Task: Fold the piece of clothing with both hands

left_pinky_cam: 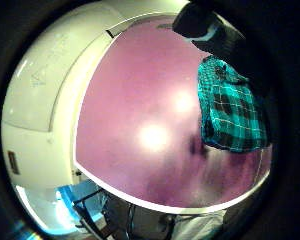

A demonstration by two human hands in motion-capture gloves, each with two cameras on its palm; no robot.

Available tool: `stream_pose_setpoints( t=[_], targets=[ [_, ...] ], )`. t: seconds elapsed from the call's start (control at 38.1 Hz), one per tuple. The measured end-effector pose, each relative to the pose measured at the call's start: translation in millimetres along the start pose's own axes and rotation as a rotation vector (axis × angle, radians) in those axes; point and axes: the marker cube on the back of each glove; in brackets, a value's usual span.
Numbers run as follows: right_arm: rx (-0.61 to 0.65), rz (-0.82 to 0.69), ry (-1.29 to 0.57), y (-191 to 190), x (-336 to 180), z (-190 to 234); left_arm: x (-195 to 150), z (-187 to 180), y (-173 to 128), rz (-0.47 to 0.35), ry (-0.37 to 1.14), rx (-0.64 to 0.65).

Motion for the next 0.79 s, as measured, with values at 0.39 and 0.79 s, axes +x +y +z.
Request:
stream_pose_setpoints(
  t=[0.39, 0.79],
  targets=[
    [-0.479, -0.024, -0.219, 74, 58, -36, 34, -14, 14, 0.064, 0.047, -0.010],
    [-0.610, 0.124, -0.110, 121, 150, -63, 71, -7, 10, 0.161, 0.058, -0.059]
  ],
)
